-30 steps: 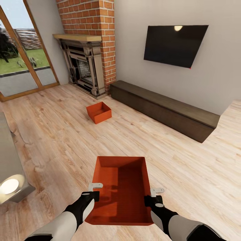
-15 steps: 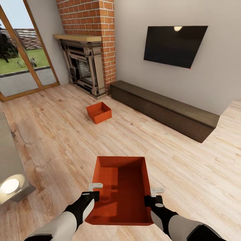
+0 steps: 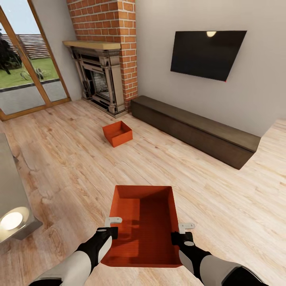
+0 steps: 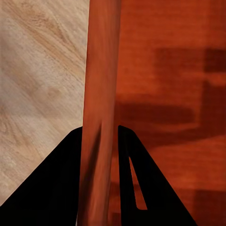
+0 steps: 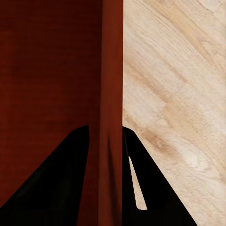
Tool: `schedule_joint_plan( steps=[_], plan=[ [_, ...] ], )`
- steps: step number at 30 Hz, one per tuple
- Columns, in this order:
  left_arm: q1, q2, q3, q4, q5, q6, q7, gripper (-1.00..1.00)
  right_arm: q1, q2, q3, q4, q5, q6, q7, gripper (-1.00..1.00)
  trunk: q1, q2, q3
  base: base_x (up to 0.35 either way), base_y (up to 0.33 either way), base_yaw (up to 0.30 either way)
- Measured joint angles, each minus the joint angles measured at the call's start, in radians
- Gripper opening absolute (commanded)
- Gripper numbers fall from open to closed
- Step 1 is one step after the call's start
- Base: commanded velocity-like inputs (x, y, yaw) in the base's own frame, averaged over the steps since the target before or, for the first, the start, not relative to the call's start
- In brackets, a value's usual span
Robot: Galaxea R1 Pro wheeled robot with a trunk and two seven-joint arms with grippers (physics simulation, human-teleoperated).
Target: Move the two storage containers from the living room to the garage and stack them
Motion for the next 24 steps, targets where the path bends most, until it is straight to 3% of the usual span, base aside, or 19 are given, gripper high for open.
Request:
schedule_joint_plan(
  steps=[24],
  plan=[
    [0.0, 0.0, -0.001, 0.002, 0.003, -0.009, 0.0, -1.0, 0.0, 0.0, -0.002, 0.0, 0.004, -0.006, -0.001, -1.0, 0.0, 0.0, 0.0, 0.0, 0.0, 0.0]
  ],
)
